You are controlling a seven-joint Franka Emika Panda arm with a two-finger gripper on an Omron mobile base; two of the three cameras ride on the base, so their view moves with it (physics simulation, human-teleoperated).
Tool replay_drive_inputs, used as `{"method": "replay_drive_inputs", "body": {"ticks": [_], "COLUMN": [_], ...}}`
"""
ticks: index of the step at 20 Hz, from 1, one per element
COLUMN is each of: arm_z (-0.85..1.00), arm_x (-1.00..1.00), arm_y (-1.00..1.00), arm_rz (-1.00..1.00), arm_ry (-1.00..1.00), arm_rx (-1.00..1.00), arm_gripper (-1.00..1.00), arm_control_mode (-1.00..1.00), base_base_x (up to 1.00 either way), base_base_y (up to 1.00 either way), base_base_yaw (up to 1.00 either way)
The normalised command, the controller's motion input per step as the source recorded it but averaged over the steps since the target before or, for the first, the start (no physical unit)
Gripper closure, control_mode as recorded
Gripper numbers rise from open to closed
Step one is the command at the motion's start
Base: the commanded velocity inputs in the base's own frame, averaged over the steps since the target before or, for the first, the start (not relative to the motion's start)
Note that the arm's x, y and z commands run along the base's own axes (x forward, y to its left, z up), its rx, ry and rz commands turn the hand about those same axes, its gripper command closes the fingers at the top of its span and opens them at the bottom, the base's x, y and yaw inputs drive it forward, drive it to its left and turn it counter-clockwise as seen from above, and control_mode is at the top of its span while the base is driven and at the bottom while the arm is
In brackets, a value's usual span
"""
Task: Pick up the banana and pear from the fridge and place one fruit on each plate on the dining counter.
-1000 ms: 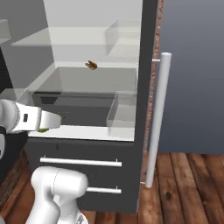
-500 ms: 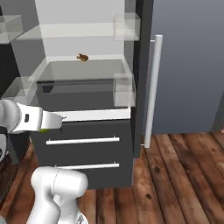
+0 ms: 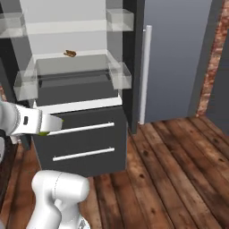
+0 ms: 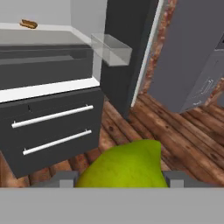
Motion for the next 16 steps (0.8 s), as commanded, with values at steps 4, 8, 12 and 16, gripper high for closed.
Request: {"method": "replay_drive_inputs", "body": {"ticks": [4,8,12,16], "arm_z": [0.0,0.0,0.0,0.0], "arm_x": [0.0,0.0,0.0,0.0], "arm_y": [0.0,0.0,0.0,0.0], "arm_rz": [0.0,0.0,0.0,0.0], "arm_ry": [0.0,0.0,0.0,0.0], "arm_rx": [0.0,0.0,0.0,0.0], "arm_gripper": [1.0,1.0,1.0,1.0], "arm_control_mode": [1.0,1.0,1.0,1.0], "base_base_x": [-0.81,-0.84,-0.84,-0.82], "base_base_y": [0.11,0.17,0.18,0.1], "base_base_yaw": [-0.32,-0.33,-0.32,-0.32]}}
